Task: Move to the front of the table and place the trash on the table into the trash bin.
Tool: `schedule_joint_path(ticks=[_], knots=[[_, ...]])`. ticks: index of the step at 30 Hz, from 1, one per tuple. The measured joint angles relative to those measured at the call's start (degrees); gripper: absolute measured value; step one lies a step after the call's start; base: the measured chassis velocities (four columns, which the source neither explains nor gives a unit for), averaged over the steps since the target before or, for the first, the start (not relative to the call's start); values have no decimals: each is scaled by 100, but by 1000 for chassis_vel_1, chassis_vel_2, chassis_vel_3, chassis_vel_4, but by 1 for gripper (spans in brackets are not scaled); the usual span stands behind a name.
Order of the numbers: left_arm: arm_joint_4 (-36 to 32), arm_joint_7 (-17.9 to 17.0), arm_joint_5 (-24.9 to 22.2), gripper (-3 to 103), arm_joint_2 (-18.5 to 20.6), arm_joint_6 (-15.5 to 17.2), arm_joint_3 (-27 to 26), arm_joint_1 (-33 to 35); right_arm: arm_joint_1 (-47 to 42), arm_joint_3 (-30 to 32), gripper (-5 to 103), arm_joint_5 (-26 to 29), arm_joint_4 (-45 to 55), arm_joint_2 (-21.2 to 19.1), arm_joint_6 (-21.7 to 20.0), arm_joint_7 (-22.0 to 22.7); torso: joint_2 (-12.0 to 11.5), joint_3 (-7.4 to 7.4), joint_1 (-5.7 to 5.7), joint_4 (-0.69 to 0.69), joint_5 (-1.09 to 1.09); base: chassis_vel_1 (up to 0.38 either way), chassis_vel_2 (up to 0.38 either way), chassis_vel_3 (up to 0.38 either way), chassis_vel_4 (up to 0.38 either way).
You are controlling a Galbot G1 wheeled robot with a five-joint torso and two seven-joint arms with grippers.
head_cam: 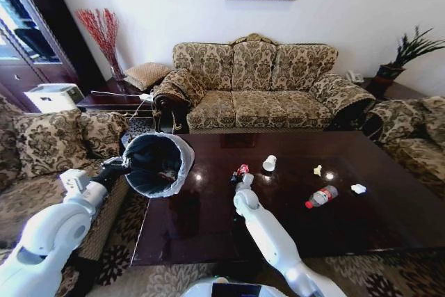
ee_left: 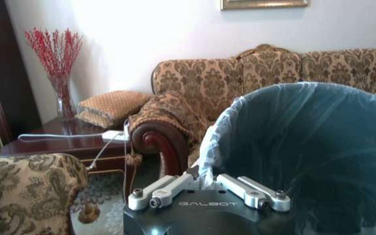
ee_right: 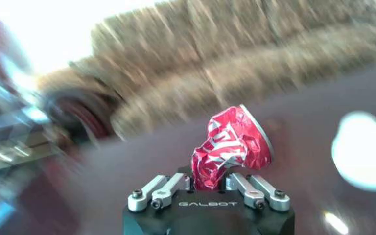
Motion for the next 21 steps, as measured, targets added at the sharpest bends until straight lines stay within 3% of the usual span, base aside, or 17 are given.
schedule_joint_path(ticks=[2,4,6,7,8,11,12,17,21], knots=[[13,1,-3,1,46,-3,2,-1,-82,0,18,17,368,-167,49,-161,0,0,0,-1,-2,0,0,0,0],[58,-5,-28,1,245,-4,55,2,-237,26,18,390,1577,-714,107,-821,0,0,-1,0,-1,0,0,0,0],[64,-4,-49,1,305,-4,79,2,-239,32,18,515,1847,-823,105,-970,0,0,-1,0,-1,0,0,0,0],[69,37,-150,1,507,57,139,4,-220,78,18,853,2470,-1099,154,-1423,0,-1,-1,1,-3,0,0,0,0],[69,37,-150,1,507,57,139,4,-220,78,18,853,2470,-1099,154,-1423,0,-1,-1,1,-3,0,0,0,0],[65,148,-377,1,1001,260,210,30,-50,167,18,1371,3158,-1447,328,-2095,0,-1,-1,0,-2,0,0,0,0],[65,148,-377,1,1001,260,210,30,-50,167,18,1371,3158,-1447,328,-2095,0,-1,-1,0,-2,0,0,0,0],[89,-37,-1053,1,1809,500,277,-35,644,-128,18,2344,4191,-1786,285,-2655,0,0,0,-1,-2,0,0,0,0],[-19,-195,-1430,1,1984,608,269,-23,977,-581,18,2558,4427,-1807,177,-2835,0,0,0,2,-3,0,0,0,0]])
